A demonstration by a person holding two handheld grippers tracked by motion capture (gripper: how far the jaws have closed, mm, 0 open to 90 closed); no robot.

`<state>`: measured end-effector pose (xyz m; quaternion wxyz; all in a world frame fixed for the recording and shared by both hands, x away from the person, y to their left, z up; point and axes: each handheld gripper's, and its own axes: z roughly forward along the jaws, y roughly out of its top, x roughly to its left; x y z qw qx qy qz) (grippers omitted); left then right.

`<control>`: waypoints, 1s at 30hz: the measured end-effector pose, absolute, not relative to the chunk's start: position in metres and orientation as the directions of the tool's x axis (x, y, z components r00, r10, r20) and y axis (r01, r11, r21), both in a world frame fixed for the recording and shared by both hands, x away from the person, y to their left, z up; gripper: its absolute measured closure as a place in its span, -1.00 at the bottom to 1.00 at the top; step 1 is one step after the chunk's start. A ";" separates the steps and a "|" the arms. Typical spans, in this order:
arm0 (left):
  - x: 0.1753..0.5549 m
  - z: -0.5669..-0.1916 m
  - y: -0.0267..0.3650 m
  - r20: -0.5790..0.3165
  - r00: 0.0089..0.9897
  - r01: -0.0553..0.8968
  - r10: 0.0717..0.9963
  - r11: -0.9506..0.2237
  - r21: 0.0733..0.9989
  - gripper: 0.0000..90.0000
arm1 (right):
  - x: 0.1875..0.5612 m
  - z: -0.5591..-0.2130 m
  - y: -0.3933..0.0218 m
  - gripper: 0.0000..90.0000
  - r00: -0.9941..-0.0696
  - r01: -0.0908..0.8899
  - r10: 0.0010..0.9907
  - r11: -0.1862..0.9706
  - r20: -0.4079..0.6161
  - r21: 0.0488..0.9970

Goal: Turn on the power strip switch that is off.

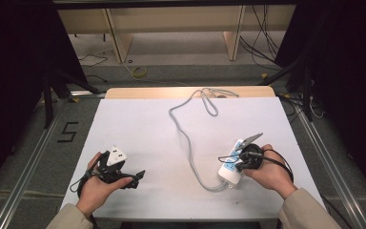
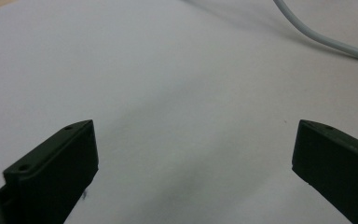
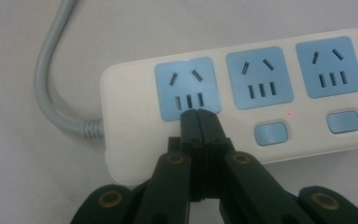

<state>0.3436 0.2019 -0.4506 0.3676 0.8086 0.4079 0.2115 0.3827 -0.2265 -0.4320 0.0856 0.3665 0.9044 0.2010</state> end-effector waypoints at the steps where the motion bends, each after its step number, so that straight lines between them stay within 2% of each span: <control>1: 0.344 -0.450 0.201 0.041 0.579 0.506 0.814 -0.398 0.765 -1.00 | 0.383 -0.432 -0.226 1.00 -0.717 0.629 0.697 0.651 -0.008 0.426; 15: 0.344 -0.450 0.201 0.046 0.583 0.502 0.811 -0.404 0.765 -1.00 | 0.380 -0.426 -0.243 1.00 -0.671 0.605 0.742 0.557 -0.013 0.569; 30: 0.345 -0.450 0.201 0.046 0.579 0.502 0.814 -0.400 0.767 -1.00 | 0.383 -0.421 -0.246 1.00 -0.640 0.583 0.767 0.511 -0.030 0.632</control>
